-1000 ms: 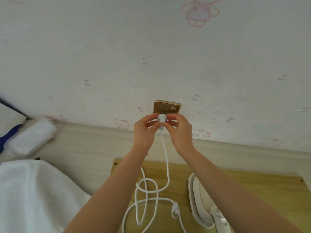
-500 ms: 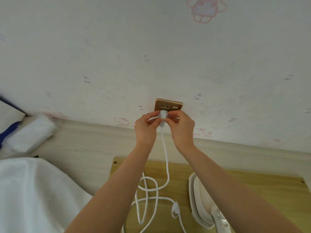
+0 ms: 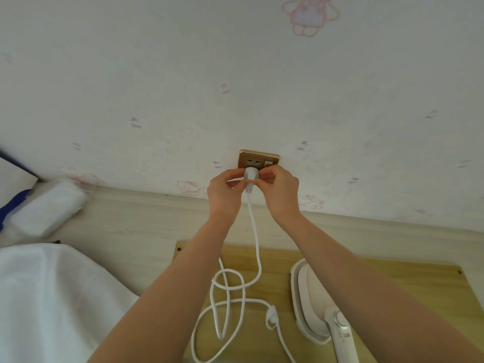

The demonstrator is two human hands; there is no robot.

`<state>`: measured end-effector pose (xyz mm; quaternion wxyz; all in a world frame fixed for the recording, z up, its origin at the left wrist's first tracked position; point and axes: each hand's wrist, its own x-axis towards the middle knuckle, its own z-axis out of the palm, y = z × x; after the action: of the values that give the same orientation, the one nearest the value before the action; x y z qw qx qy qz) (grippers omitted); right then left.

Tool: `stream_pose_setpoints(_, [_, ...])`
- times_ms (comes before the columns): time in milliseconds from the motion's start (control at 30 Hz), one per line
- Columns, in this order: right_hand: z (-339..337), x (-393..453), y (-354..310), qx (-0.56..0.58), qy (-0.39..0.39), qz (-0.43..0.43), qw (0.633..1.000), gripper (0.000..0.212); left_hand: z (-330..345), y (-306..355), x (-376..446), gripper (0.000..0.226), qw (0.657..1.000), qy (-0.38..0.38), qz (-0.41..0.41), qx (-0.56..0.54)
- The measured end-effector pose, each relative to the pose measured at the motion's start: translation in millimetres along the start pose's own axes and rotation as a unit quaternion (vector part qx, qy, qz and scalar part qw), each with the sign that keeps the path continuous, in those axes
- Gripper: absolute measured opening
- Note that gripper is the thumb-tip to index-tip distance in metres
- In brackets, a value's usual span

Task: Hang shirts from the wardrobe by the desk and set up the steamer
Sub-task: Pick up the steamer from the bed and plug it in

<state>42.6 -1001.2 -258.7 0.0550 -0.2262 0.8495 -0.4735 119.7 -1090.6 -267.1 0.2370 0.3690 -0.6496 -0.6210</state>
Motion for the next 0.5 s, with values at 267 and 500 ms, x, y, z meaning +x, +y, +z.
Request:
stream_pose_setpoints(267, [-16,-23,1,-0.171,-0.104,-0.020,0.980,0.034,-11,-10,-15,0.018,0.998,-0.024,0.021,0.047])
stream_pose_setpoints(500, [-59,-88,18,-0.184,-0.088,0.034,0.978,0.032,-11,-23,-64,0.018,0.976,-0.098,0.097,0.170])
